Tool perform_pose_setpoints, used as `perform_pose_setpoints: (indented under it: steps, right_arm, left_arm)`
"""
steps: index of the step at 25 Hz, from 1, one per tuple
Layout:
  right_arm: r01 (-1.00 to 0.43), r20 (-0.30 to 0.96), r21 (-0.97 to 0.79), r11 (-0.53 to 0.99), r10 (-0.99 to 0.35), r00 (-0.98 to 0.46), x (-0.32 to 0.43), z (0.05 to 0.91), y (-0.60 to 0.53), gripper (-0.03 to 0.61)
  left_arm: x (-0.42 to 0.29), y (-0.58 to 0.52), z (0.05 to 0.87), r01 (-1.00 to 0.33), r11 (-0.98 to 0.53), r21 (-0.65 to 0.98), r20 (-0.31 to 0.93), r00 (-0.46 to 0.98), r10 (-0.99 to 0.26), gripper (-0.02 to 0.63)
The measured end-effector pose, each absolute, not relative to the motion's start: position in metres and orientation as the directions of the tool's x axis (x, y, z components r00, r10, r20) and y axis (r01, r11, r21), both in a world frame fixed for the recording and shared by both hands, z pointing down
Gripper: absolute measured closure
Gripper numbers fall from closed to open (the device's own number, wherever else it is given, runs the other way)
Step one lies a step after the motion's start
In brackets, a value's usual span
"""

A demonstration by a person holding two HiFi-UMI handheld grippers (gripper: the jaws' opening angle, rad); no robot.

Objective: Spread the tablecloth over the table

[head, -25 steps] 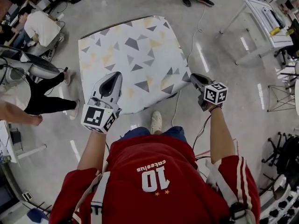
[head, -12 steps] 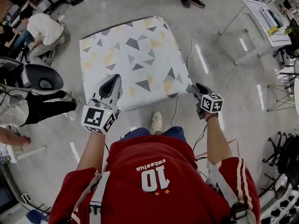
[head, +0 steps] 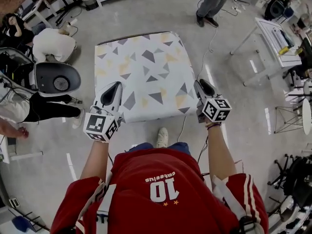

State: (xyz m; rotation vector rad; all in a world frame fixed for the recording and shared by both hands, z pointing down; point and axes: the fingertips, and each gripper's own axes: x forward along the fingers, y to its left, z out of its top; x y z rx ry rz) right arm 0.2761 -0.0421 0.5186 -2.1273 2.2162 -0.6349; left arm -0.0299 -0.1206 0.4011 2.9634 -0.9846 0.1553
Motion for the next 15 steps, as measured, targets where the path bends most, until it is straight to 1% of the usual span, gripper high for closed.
perform_pose_setpoints:
  steps: [5, 10, 15]
  right_arm:
    - [-0.954, 0.194, -0.299, 0.013, -0.978, -0.074, 0.233, 0.463, -0.053, 0.453]
    - [-0.964, 0.099, -0.26, 0.053, -0.992, -0.081, 0.187, 0.397, -0.05, 0.482]
    - [-0.969, 0.053, -0.224, 0.101, -0.992, -0.116, 0.145, 0.342, -0.053, 0.519]
  left_arm:
    - [-0.081, -0.133, 0.377, -0.673, -0.739, -0.003, 0.074, 0.737, -0.672, 0.607]
    - [-0.123, -0.135, 0.344, -0.724, -0.689, -0.018, 0.046, 0.688, -0.724, 0.607]
    - [-0.146, -0.134, 0.311, -0.746, -0.665, -0.035, 0.006, 0.665, -0.747, 0.607]
